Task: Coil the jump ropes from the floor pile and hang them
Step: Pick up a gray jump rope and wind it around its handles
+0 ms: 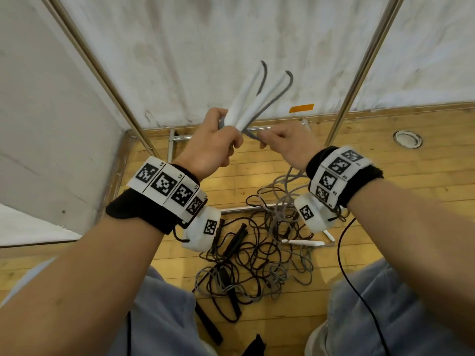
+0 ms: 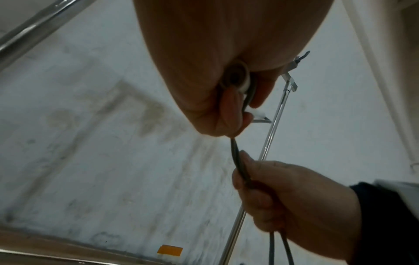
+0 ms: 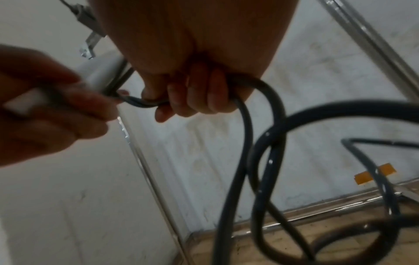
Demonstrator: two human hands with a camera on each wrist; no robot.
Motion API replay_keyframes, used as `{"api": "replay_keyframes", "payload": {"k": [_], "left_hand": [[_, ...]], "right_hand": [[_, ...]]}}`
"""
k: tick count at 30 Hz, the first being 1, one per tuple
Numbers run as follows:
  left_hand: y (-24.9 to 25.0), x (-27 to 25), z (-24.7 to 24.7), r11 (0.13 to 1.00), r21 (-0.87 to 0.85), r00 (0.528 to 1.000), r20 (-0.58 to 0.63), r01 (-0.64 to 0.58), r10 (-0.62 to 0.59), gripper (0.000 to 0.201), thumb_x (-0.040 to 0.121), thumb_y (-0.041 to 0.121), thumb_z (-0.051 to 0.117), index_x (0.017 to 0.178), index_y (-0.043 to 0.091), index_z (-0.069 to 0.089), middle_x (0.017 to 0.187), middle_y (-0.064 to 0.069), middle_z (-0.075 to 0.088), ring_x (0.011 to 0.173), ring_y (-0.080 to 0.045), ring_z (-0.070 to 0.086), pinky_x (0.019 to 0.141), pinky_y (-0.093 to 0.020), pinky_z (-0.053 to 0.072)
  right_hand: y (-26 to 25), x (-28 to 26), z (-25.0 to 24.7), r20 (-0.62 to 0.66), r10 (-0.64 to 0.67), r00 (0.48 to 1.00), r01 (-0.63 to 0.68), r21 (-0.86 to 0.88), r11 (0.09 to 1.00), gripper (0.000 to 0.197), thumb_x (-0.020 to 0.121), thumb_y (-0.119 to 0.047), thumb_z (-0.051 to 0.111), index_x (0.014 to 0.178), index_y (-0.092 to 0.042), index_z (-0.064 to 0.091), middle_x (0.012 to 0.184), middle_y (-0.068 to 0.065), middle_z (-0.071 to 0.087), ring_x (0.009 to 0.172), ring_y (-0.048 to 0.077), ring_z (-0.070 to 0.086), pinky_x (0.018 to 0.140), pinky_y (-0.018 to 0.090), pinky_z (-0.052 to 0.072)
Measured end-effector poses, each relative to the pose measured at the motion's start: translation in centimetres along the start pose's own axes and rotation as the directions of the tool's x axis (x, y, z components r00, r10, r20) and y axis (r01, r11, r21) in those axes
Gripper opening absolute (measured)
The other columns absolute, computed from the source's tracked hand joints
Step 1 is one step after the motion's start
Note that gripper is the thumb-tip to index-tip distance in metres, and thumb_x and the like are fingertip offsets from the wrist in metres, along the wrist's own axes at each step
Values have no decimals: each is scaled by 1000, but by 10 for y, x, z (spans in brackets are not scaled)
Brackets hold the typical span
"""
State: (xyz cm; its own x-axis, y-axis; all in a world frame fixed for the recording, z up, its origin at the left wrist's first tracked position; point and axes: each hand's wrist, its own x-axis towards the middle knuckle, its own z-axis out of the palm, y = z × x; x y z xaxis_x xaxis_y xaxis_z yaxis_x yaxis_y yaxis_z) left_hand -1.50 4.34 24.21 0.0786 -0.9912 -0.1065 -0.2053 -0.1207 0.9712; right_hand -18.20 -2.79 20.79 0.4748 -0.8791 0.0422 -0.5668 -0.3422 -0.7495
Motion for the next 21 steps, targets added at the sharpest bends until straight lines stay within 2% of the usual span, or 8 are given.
{"api": "replay_keyframes", "payload": {"k": [2,5,7,9,12,15,18,21], "left_hand": [[2,2,0,999,-37,999,-53,-10,8,23,71,16,49,93,21,42,77,-9,46,43,-8,32,39,-21,29],[-3,8,-3,998,63,991,-132,4,4,16,81,13,49,92,21,42,83,-12,47,46,-11,34,40,-24,32],[-9,12,-6,989,143,986,-169,33,-9,15,87,11,49,99,17,42,79,-7,49,49,-14,37,42,-26,34],[-15,16,-9,967,251,980,-201,37,15,21,89,15,51,107,14,40,76,0,49,53,-13,42,46,-27,37],[-22,19,-12,900,435,973,-219,31,72,27,89,23,59,106,17,39,81,5,48,58,-10,47,47,-21,37],[-30,21,-14,839,542,971,-227,56,81,31,87,24,65,103,18,39,81,8,47,61,-6,48,47,-21,34],[-39,22,-12,767,635,978,-206,97,47,32,83,19,67,102,18,41,82,5,47,63,-6,47,48,-23,32],[-44,20,-4,725,679,978,-205,111,41,38,78,23,72,98,18,40,77,8,44,62,-7,46,51,-24,35]], "right_hand": [[-6,-4,11,45,-17,999,19,-32,999,41,96,-43,43,67,-20,61,55,0,43,51,14,40,58,30,35],[-14,-9,21,86,-37,996,45,-99,994,46,99,-42,35,69,-16,58,52,-5,43,49,10,39,54,27,30],[-19,-13,23,121,-47,992,70,-191,979,46,99,-44,36,72,-15,59,51,-7,43,48,7,39,46,17,26],[-22,-15,23,160,-35,987,76,-257,963,41,99,-41,38,76,-14,59,56,-7,46,52,7,41,44,15,27],[-24,-15,22,174,-13,985,51,-215,975,39,100,-35,36,79,-13,60,59,-6,47,55,8,42,49,21,27],[-25,-15,20,195,11,981,28,-194,981,38,101,-32,36,80,-15,63,63,-7,48,58,5,43,51,20,26],[-27,-15,18,226,7,974,34,-178,984,39,100,-33,38,70,-19,57,64,-5,50,60,7,44,54,22,28],[-35,-18,15,246,-25,969,67,-167,984,41,100,-33,38,62,-27,52,61,-10,48,58,3,43,54,14,29]]}}
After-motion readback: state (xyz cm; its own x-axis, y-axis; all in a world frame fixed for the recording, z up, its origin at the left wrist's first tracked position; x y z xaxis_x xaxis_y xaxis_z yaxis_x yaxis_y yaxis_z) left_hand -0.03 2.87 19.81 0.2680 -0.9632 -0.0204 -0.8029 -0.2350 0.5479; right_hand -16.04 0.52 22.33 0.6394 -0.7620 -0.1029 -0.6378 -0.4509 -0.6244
